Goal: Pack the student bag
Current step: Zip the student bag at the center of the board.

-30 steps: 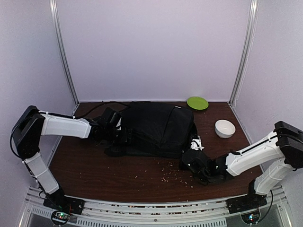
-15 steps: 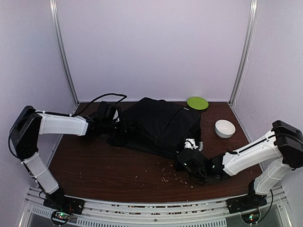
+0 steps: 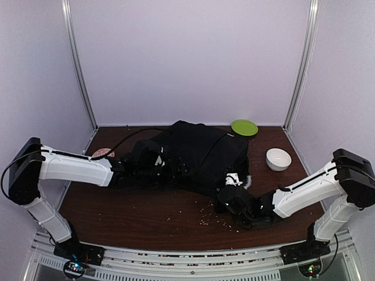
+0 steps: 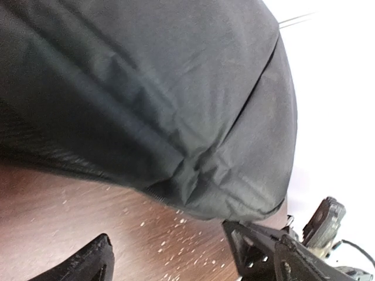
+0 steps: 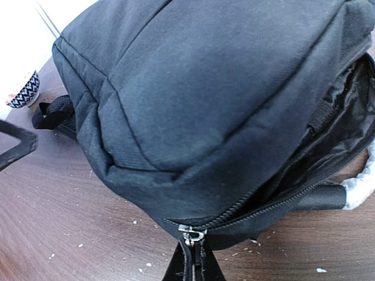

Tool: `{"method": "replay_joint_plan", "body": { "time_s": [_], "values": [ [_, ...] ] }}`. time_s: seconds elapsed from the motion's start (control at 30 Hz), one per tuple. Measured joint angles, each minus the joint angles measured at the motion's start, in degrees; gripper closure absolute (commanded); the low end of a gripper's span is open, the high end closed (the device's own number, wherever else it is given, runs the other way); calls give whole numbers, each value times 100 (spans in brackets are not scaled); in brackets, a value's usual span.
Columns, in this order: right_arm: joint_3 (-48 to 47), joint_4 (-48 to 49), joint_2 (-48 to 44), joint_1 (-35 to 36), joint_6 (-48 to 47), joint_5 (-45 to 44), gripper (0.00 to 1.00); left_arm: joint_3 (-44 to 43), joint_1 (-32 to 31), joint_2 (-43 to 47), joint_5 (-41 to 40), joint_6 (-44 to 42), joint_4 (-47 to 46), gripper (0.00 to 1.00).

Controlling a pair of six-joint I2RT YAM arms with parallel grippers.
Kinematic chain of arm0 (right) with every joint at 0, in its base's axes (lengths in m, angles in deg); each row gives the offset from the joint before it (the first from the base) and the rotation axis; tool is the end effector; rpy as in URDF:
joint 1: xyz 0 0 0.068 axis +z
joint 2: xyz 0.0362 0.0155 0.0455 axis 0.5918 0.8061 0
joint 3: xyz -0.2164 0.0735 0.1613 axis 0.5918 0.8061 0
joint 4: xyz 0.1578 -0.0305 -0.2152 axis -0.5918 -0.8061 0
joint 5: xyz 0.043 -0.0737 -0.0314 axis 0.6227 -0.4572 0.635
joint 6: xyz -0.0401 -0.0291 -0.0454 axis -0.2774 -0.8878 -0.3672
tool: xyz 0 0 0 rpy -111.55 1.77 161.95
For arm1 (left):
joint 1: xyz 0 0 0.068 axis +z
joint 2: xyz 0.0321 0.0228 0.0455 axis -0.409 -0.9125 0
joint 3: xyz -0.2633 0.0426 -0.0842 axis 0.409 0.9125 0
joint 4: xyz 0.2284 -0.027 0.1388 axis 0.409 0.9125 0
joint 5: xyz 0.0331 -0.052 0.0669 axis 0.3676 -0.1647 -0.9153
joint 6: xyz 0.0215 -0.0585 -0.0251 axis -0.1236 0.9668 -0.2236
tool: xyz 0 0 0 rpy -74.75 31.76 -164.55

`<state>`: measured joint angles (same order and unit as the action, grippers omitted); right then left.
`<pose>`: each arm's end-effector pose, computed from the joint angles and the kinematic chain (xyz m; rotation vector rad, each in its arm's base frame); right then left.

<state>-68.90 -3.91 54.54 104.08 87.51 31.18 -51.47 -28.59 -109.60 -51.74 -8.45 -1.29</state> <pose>0.1427 0.2776 0.1347 -0.1352 2.2056 0.5313 0.2192 -0.2952 0.2018 -0.2943 2.4365 -1.2087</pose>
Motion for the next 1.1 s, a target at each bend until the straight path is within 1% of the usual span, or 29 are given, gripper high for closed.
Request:
{"method": "replay_joint_plan", "body": {
  "time_s": [0.23,0.43,0.53,0.63,0.7,0.83,1.0,1.1],
  "values": [
    [-85,13,24,0,-133,90,100,-310,0,-796,431,424,-457,6],
    [-120,11,24,0,-271,153,100,-455,0,-1141,649,621,-560,10],
    [-125,11,24,0,-321,199,100,-678,2,-1292,713,632,-597,14],
    [-144,4,24,0,-380,238,100,-887,17,-1449,774,649,-643,21],
    [-166,2,24,0,-417,258,100,-949,39,-1550,813,662,-680,28],
    [-177,-2,24,0,-446,282,100,-951,81,-1631,852,682,-708,45],
    [-177,0,24,2,-452,308,100,-946,101,-1661,885,730,-761,72],
    [-177,-9,20,11,-472,308,100,-925,105,-1683,896,750,-798,92]
  ]
}}
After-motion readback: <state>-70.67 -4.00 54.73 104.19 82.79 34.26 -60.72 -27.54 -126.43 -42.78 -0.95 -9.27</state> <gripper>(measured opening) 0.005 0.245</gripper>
